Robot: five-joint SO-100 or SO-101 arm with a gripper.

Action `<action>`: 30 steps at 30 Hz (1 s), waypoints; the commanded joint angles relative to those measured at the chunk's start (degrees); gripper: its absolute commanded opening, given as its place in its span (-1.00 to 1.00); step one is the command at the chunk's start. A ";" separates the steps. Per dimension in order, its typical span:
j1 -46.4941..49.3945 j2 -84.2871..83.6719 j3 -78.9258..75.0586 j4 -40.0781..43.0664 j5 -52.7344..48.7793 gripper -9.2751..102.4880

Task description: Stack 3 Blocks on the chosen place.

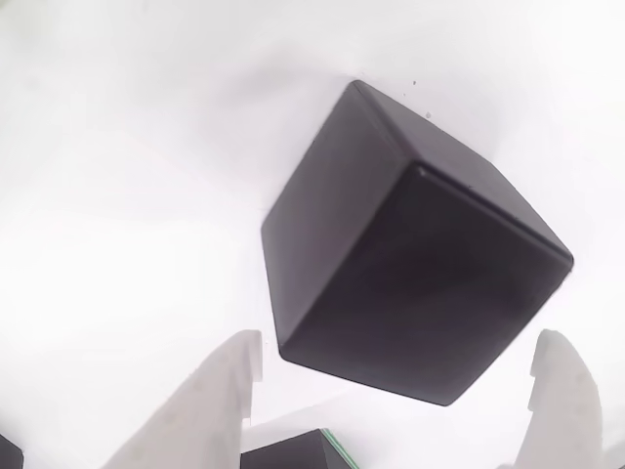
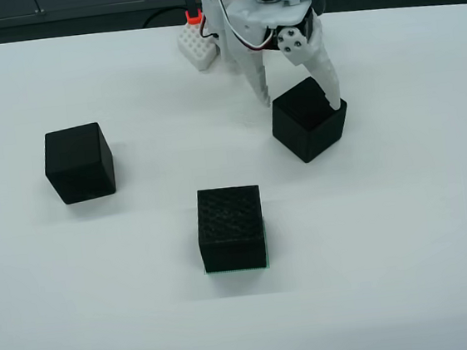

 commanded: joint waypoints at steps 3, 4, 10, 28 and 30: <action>-0.62 1.93 0.26 -1.23 1.76 -0.24; -0.62 2.11 0.62 -1.58 1.93 -0.24; -0.79 2.11 2.20 -3.78 2.99 -0.24; -2.64 -0.35 5.36 -11.07 6.86 -0.24; -3.16 -0.62 5.80 -11.07 7.38 -0.24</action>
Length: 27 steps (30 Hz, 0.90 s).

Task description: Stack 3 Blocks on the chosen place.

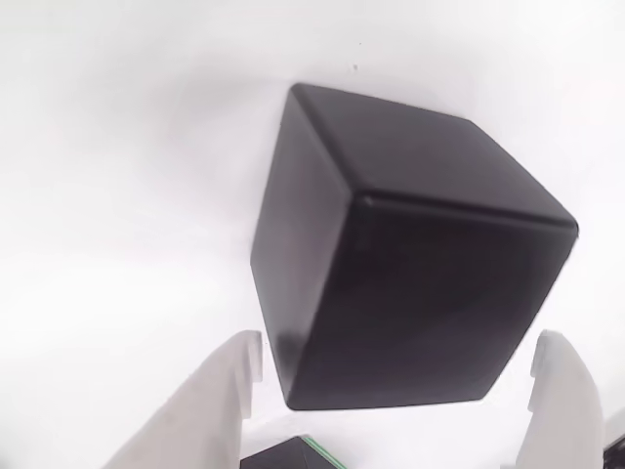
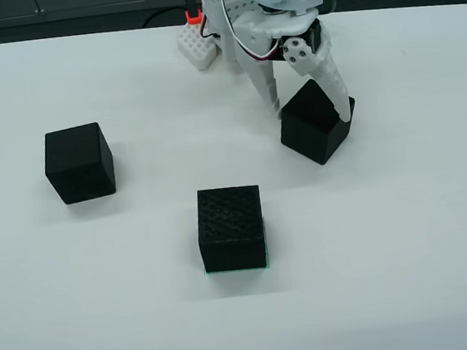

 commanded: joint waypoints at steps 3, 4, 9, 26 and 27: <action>-1.23 -0.97 0.18 -0.62 1.76 -0.24; -1.32 -1.49 0.18 -0.97 2.20 -0.24; -2.20 -4.83 0.26 -3.43 4.75 -0.24; -2.99 -7.47 0.00 -5.54 7.82 -0.42; -2.99 -7.47 0.00 -5.54 7.82 -0.45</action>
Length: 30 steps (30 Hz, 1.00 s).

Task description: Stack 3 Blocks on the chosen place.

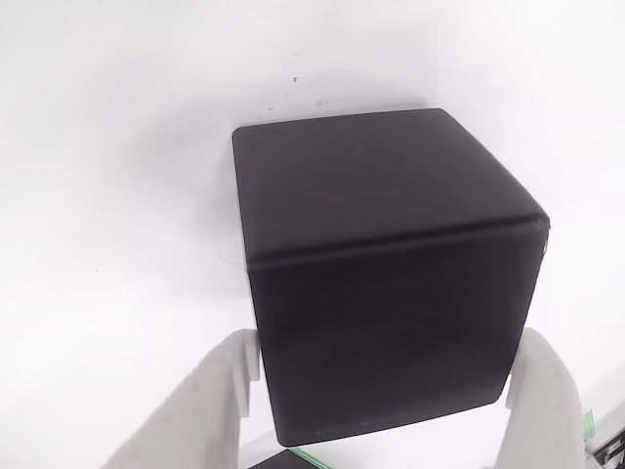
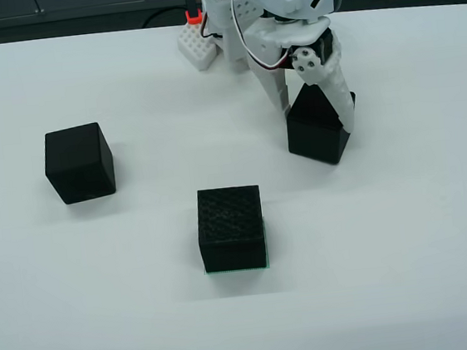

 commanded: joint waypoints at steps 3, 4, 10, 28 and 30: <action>-0.53 -0.97 0.79 -0.44 0.44 -0.53; -0.53 -0.97 0.79 -0.44 0.44 -0.55; -0.18 -0.26 0.53 -0.35 0.35 -0.57; 8.35 8.17 -6.86 4.22 -0.62 -0.57; 8.61 8.17 -7.12 4.22 -0.62 -0.57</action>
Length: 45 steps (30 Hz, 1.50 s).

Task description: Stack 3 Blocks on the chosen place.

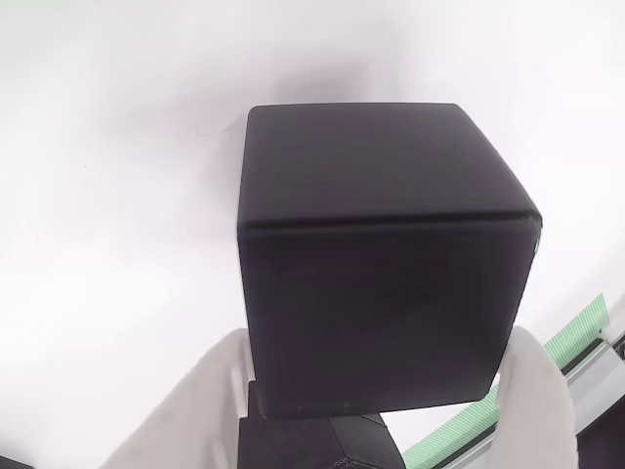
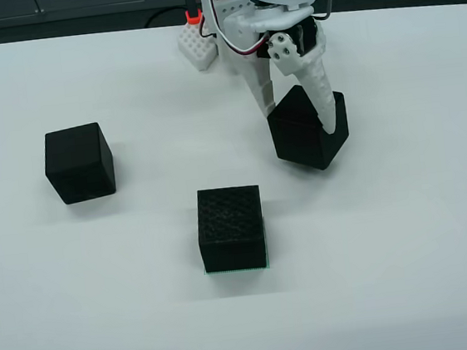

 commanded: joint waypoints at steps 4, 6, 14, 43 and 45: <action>0.88 0.97 -4.66 0.44 -0.09 -0.57; 1.23 0.35 -6.24 0.88 0.44 -0.57; 3.78 -4.57 -17.05 5.80 3.78 -0.57; 20.30 -34.98 -54.14 22.32 26.19 -0.57; 20.48 -36.12 -54.58 22.59 26.02 -0.57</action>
